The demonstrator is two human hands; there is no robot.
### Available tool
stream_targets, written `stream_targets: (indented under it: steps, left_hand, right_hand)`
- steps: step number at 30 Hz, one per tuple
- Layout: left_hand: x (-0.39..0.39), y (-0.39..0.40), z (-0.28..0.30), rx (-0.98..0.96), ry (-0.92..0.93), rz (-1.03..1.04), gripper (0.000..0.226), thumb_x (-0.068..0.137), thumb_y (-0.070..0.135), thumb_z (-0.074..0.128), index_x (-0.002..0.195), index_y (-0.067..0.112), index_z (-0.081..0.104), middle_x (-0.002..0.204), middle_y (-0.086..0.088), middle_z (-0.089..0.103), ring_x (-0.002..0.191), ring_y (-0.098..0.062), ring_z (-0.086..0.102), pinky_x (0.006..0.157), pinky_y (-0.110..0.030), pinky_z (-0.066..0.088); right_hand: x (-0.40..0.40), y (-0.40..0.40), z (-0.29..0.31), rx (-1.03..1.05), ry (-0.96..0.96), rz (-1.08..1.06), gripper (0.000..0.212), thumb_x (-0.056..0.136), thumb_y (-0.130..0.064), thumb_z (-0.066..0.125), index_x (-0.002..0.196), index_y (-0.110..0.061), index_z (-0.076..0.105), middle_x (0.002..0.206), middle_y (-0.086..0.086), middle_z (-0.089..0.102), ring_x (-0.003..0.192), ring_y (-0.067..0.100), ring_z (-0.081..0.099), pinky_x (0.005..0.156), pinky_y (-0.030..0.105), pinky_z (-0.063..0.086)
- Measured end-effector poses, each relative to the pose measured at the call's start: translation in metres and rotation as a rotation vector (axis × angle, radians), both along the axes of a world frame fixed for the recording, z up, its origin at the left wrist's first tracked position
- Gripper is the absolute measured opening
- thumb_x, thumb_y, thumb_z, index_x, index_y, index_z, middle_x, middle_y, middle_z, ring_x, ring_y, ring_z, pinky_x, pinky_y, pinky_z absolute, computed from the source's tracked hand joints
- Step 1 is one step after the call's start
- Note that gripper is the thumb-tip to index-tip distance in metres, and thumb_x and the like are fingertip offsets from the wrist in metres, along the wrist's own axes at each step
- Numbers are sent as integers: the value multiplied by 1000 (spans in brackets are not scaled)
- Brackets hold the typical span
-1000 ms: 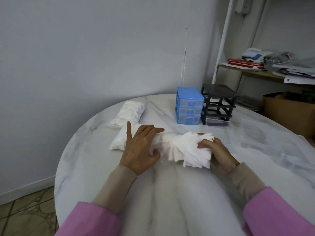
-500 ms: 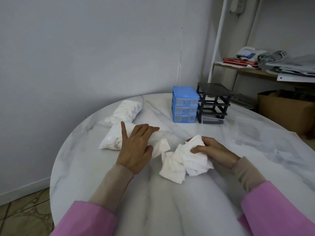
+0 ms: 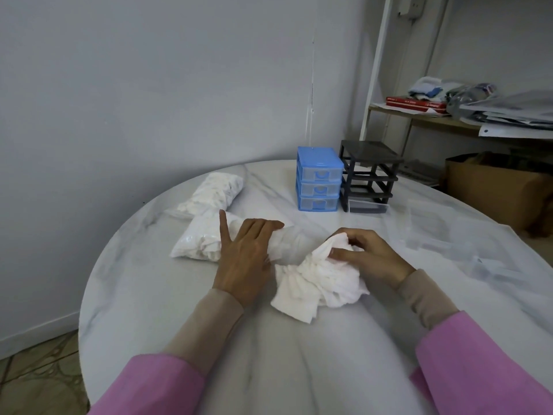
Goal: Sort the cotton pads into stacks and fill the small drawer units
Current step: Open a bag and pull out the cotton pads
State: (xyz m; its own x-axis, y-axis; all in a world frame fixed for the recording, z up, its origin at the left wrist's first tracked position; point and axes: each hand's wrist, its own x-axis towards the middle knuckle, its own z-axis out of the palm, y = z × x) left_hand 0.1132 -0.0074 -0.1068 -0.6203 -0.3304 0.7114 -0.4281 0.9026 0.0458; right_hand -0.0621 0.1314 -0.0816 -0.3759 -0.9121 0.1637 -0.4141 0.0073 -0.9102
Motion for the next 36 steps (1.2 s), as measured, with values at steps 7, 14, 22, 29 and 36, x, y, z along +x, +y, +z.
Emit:
stream_targets:
  steps: [7,14,22,29,36]
  left_hand:
    - [0,4,4,78,45,56,68,55,1,67,119,18,55,113,-1,61,119,-11,38,110,-57,-12]
    - [-3,14,10,137,126,-116,50,72,28,43,119,18,56,118,2,60,121,-10,41,113,-43,-14]
    - [-17,37,35,395,381,-419,23,86,21,51,104,11,62,97,1,63,94,-6,55,88,-16,42]
    - [-29,42,42,992,349,-521,27,84,16,67,111,17,61,85,-1,69,81,-7,65,72,-14,47]
    - [-27,35,43,1243,573,-579,29,77,-5,68,101,11,63,60,1,67,61,-7,64,61,-18,51]
  right_hand:
    - [2,-1,7,-159,-141,-66,5,82,-4,66,86,-6,63,80,0,62,70,4,58,62,12,45]
    - [-1,-3,9,-236,-274,-136,30,76,-2,69,87,-17,45,76,2,68,76,22,59,64,21,52]
    - [4,-1,15,-328,-207,-63,24,69,-4,72,80,-14,53,76,2,58,70,8,57,66,16,49]
    - [12,1,18,-365,-166,-20,35,65,-8,73,96,-12,59,75,-1,71,73,13,65,68,23,52]
    - [21,-4,20,-466,-171,-120,29,60,-9,74,84,-12,58,78,-2,61,66,3,57,62,15,51]
